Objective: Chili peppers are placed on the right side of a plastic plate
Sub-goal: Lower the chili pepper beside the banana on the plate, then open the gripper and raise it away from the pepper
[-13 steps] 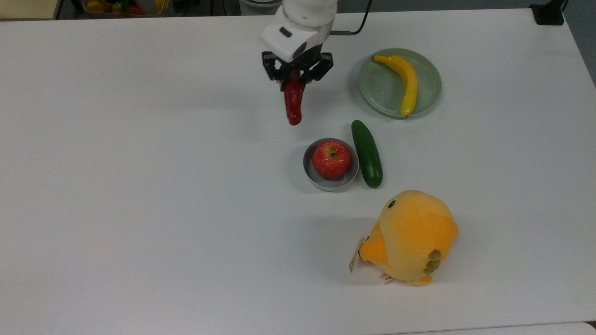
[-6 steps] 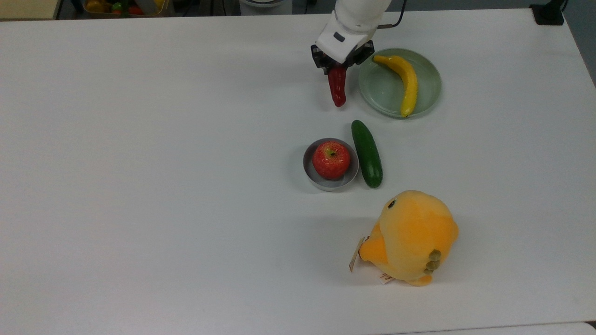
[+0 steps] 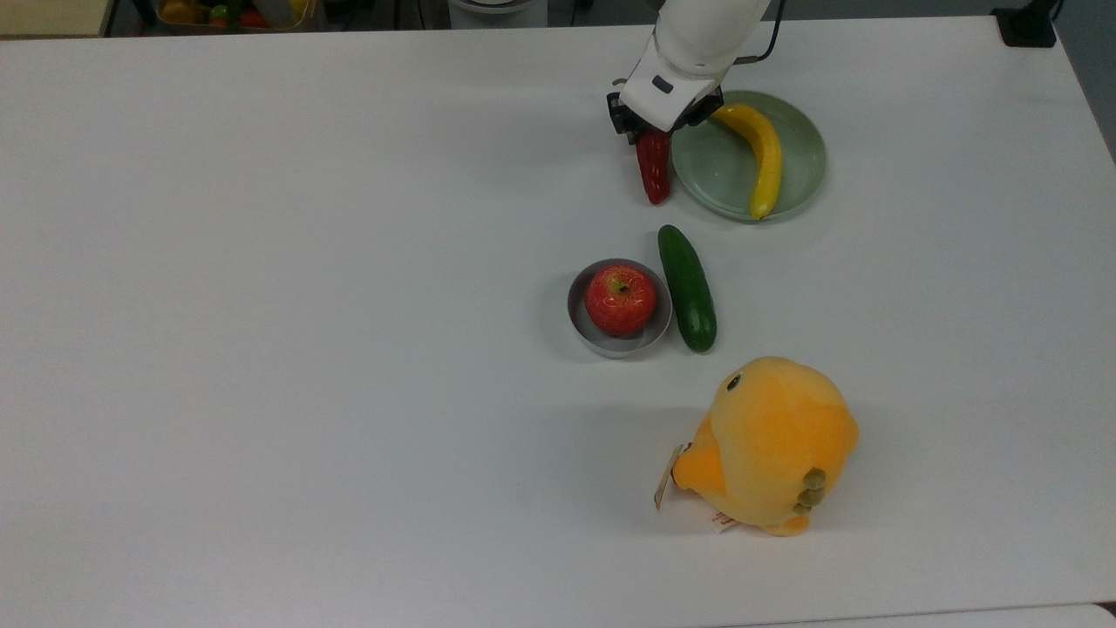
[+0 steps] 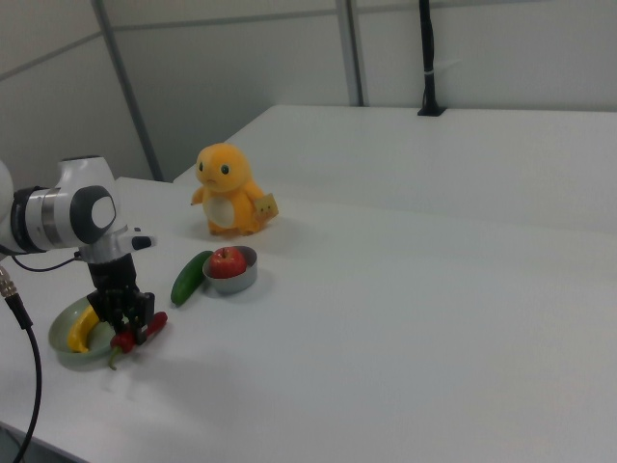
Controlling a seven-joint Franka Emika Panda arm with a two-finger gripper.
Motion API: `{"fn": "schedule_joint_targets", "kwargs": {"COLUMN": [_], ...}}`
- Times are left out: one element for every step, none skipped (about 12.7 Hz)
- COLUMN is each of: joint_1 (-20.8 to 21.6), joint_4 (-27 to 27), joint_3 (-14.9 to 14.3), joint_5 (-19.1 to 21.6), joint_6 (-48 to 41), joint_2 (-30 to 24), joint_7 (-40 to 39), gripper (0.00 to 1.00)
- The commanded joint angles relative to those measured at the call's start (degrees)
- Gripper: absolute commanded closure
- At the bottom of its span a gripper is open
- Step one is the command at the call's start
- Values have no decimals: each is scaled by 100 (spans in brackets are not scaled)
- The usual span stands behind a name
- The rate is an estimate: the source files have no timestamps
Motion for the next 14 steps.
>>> {"fn": "schedule_joint_targets", "kwargs": {"joint_1": [-56,-65,-74,-135,-153,-170,-214,-319,-363,-355,-346,-329,-329,-337], "joint_4": [202,202,210,289,324,412,526,692,859,974,1071,1176,1282,1317], "joint_3": [-19,-19,-19,-19,-19,-28,-63,-132,-316,-579,-834,-1080,-1248,-1389], "joint_5": [55,47,47,47,47,-14,-24,-24,-24,-24,-15,-15,-6,3], "joint_6": [-35,-53,-70,-123,-167,-324,-508,-640,-720,-721,-660,-633,-624,-624], "joint_2": [34,26,8,-9,-53,-132,-228,-368,-492,-606,-659,-660,-660,-677], "joint_7": [77,77,77,86,86,77,77,77,86,77,51,25,-1,-89], "gripper": [26,0,0,0,0,0,0,0,0,0,0,0,0,0]}}
